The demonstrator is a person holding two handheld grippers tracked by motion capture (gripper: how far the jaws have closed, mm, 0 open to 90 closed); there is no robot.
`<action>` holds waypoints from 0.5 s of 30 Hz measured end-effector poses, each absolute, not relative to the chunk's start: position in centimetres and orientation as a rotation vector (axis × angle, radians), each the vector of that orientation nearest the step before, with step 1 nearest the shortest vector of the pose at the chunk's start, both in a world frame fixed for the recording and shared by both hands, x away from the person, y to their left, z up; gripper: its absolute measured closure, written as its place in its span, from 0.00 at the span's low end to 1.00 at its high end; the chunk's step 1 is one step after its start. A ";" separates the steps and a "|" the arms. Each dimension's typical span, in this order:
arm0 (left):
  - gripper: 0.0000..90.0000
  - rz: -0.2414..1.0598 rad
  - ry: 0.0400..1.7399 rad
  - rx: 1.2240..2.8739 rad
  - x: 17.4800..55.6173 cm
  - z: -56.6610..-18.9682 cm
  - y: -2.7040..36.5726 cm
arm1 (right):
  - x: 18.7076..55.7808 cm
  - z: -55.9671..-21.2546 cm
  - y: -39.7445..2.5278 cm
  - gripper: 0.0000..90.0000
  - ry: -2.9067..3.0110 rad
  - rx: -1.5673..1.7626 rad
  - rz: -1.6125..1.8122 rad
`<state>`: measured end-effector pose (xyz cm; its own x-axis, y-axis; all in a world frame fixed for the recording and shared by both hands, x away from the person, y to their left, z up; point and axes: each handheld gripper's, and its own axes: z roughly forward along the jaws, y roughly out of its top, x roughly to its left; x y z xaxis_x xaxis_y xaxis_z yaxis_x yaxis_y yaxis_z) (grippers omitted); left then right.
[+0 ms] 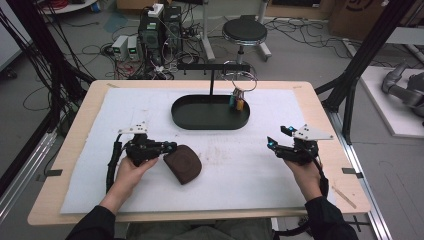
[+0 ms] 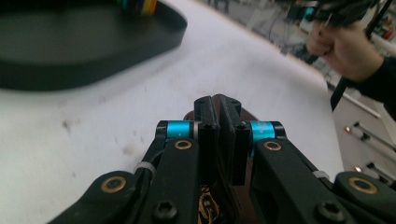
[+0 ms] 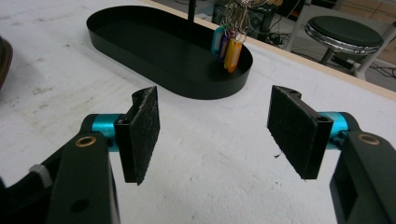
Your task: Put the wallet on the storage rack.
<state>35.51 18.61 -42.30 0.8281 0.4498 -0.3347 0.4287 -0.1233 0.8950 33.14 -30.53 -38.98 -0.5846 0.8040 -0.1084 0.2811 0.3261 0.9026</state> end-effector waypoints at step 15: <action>0.96 0.150 0.489 1.634 33.6 -39.8 17.3 | 33.0 -38.3 -26.5 0.38 2.141 0.825 1.396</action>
<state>33.59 17.27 -39.81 0.8983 0.3977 -0.1869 0.2239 -0.0482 0.9734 33.04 -26.54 -38.27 -0.7190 0.6933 -0.0477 0.2360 0.3081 0.9216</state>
